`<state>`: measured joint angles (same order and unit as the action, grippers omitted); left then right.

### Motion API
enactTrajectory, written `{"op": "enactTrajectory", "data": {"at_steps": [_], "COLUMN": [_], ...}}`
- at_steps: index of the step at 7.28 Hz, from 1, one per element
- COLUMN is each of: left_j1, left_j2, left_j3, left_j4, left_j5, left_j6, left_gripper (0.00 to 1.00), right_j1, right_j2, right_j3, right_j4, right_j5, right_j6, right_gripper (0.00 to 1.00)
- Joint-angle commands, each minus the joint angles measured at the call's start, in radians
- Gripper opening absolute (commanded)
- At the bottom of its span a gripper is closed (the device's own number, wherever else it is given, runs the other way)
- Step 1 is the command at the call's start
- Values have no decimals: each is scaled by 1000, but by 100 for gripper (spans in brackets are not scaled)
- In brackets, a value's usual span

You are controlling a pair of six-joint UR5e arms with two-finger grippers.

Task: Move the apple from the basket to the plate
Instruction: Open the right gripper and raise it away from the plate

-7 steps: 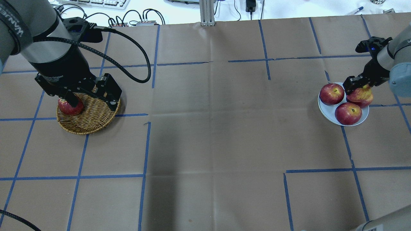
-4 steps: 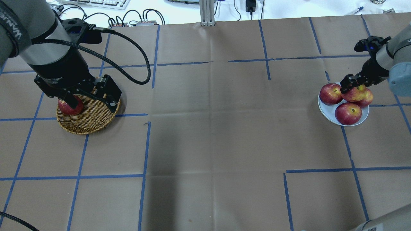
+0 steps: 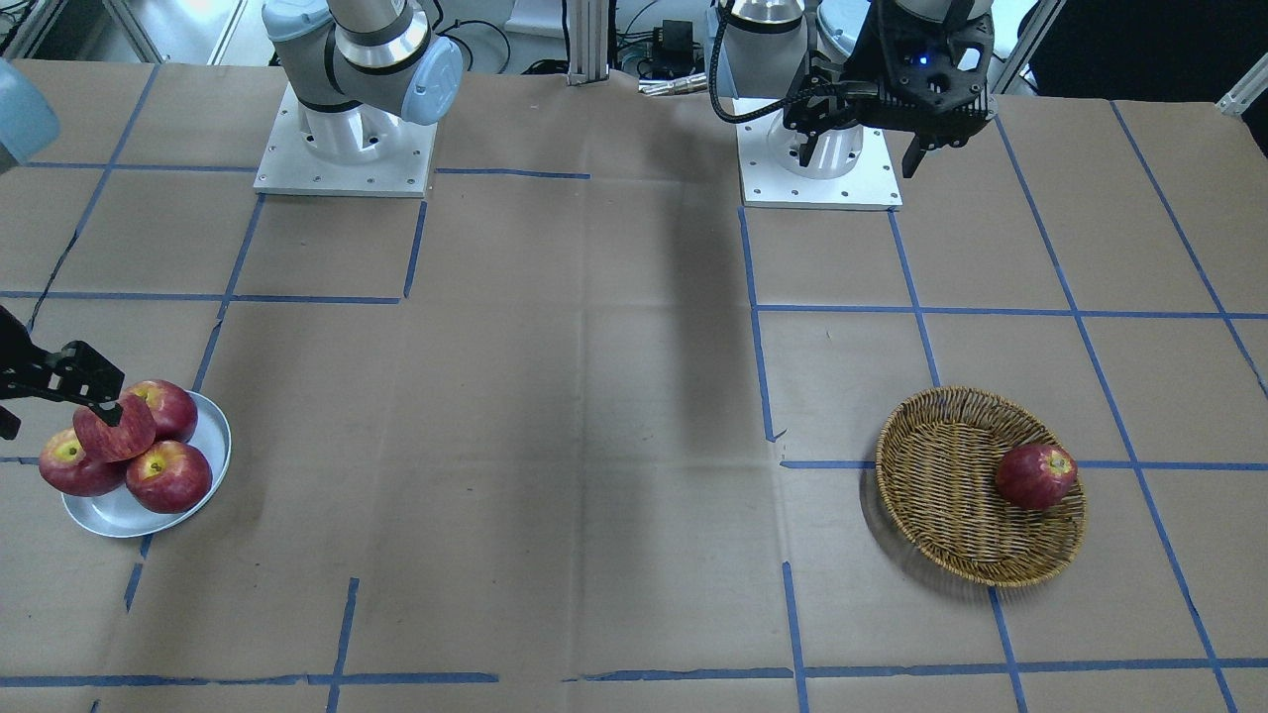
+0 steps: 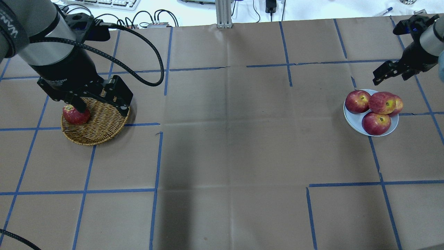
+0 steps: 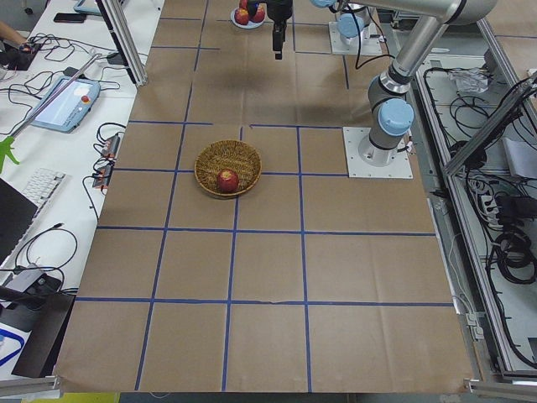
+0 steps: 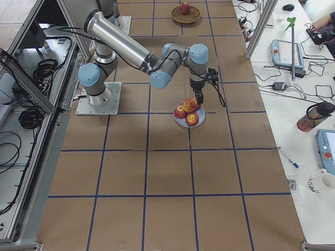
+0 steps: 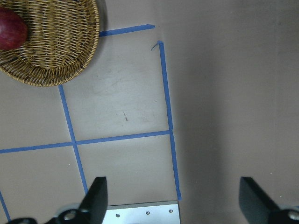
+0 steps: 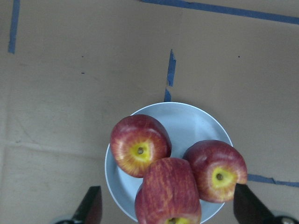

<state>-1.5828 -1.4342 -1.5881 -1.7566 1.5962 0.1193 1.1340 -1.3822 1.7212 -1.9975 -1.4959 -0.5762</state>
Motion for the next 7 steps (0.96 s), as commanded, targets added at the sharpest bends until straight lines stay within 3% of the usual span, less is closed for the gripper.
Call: {"op": "enactTrajectory", "data": {"at_steps": [1,3,5,7], "left_j1": [-5,-5,-5,-5], "left_j2": [-5,9,12,12], "left_j3": [5,-7,2,-3], "left_j4": [0,2,-6,-6], "left_j5": [-1,-1,-2,-2], "left_j6": [2,3,-3,-1], "left_gripper": [99,99,99,99], "right_j1": [74,218,385,409], "right_j2": [-72,-119,-150,-150], "right_j3": [-101,-112,-135,-138], "right_j4": [228,284,336,356], "right_j5": [-9,-10,-68,-66], "right_j6": [121,302,487,493], "right_gripper": [100,100,100,100]}}
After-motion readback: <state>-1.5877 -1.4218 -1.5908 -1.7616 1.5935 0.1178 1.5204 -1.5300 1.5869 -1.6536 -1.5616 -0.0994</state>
